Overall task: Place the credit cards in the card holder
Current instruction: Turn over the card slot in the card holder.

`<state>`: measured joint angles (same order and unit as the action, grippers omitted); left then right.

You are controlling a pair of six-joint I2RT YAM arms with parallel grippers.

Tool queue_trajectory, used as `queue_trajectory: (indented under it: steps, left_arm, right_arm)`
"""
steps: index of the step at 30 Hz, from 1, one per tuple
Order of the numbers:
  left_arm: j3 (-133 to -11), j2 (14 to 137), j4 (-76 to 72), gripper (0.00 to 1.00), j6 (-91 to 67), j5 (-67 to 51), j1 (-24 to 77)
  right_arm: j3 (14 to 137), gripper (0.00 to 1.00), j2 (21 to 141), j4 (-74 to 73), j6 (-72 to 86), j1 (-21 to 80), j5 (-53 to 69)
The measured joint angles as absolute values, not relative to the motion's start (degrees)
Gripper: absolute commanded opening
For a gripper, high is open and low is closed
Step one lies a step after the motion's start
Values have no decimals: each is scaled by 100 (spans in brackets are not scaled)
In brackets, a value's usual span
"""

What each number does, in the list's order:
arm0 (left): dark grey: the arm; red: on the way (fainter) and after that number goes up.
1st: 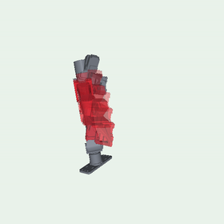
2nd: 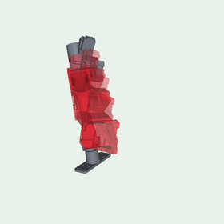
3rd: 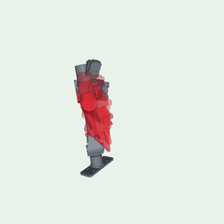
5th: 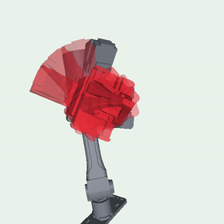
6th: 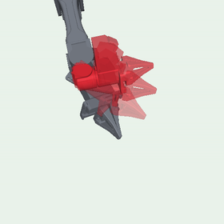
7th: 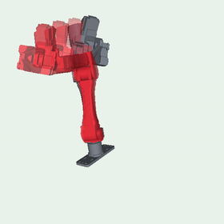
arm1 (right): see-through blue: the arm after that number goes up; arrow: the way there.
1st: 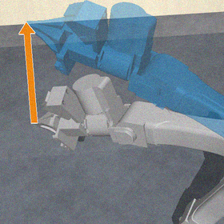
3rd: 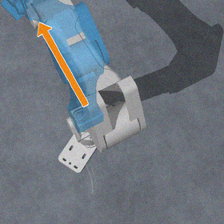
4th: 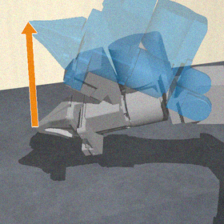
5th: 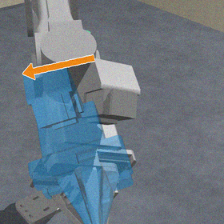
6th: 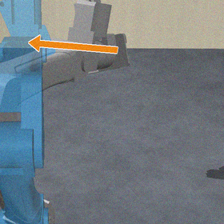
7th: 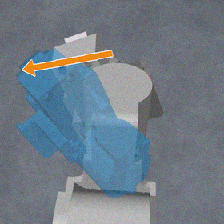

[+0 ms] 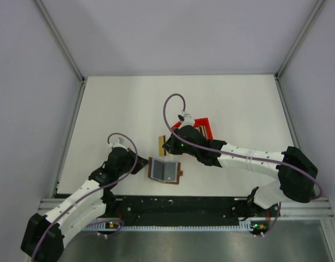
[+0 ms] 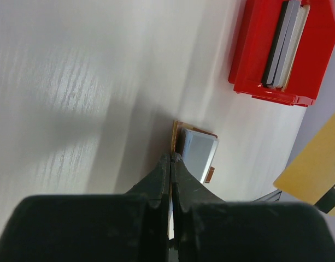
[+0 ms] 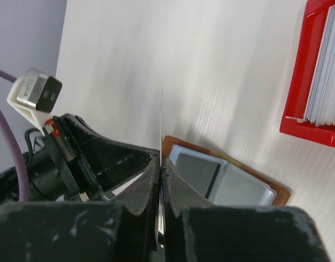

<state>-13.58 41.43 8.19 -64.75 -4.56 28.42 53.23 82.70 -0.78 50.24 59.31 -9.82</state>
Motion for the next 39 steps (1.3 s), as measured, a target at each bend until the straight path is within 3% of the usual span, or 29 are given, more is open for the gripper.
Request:
queue_trajectory:
  steps: [24, 39]
  left_arm:
    - [-1087, 3710, 558, 0, -7041, -10, 3297]
    - [-1009, 3522, 517, 0, -7037, -84, 3374]
  right_arm:
    - [5492, 0, 8318, -609, 5557, 6862, -2532]
    - [5756, 0, 8973, -729, 5575, 7000, -2412]
